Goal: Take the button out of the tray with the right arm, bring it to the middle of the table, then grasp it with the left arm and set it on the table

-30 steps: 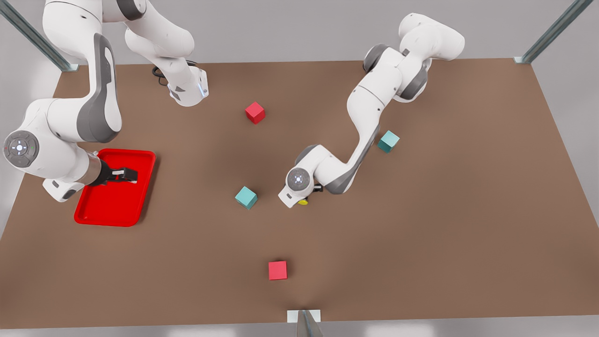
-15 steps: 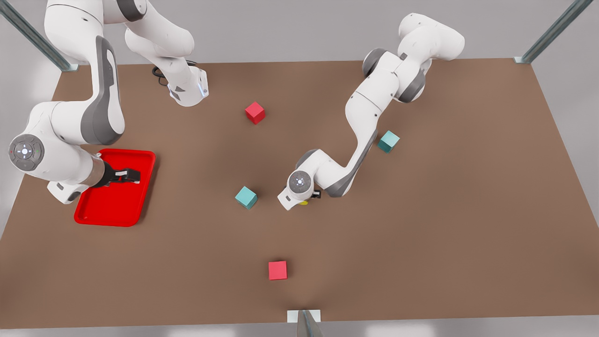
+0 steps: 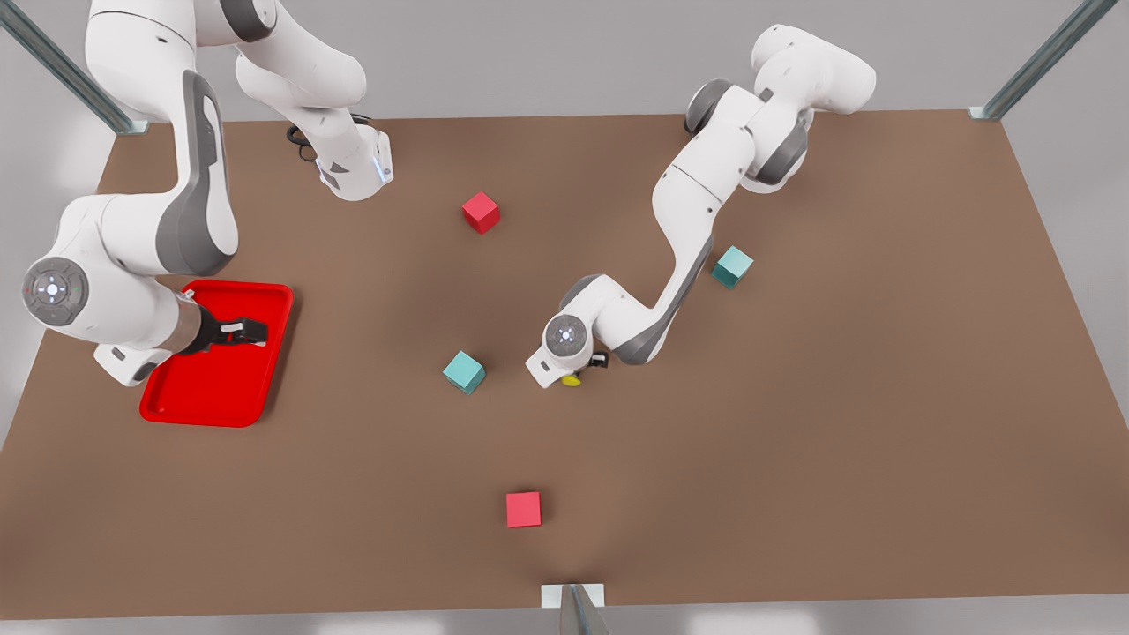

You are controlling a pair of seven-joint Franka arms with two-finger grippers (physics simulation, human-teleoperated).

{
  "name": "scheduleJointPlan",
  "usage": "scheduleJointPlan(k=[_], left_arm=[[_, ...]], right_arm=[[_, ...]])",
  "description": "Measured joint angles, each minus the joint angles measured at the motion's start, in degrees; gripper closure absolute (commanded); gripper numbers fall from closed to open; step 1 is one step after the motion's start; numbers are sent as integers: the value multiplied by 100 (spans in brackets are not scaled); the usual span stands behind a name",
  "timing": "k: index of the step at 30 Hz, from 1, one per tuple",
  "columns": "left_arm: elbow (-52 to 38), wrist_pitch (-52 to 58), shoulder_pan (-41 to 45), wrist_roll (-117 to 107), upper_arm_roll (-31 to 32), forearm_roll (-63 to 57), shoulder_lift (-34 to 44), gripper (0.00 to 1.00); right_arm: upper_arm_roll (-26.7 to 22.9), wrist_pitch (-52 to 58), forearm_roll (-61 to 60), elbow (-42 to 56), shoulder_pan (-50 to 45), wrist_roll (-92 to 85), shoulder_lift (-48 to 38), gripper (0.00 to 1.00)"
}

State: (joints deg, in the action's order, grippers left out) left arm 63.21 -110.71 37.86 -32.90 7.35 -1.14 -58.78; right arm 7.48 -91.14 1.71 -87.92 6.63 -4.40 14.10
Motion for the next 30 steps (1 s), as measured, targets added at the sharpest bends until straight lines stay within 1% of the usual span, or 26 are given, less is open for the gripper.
scheduleJointPlan(k=[2,5,7,10,11,12,13,16,18,22,27,30], left_arm=[[1,-12,0,2,3,5,-12,1],[1,-24,-7,5,2,10,-22,4],[1,-29,-9,7,2,18,-27,9],[1,-33,-15,9,2,28,-31,18],[1,-33,-15,9,2,32,-30,25],[1,-33,-16,9,7,36,-29,29],[1,-32,-16,5,9,39,-29,40],[-4,-32,-16,-14,11,43,-29,52],[-7,-30,-22,-40,16,37,-28,54],[-38,-9,-41,-91,24,30,-2,55],[-56,146,-210,-139,36,84,275,55],[-66,225,-359,-173,23,130,357,59]], right_arm=[[-1,-1,0,0,-5,1,16,0],[-2,-1,0,0,-3,3,27,0],[-1,-2,0,1,-2,6,29,0],[5,0,0,8,-3,14,23,0],[5,0,0,8,-4,19,22,0],[6,-1,0,9,-4,23,24,0],[5,-1,0,9,-5,27,27,0],[3,-2,0,4,-24,43,41,0],[0,-5,0,2,-98,69,67,0],[-2,-10,0,2,-118,114,80,0],[-2,-32,0,8,-124,157,116,0],[-2,-41,0,9,-124,179,124,0]])
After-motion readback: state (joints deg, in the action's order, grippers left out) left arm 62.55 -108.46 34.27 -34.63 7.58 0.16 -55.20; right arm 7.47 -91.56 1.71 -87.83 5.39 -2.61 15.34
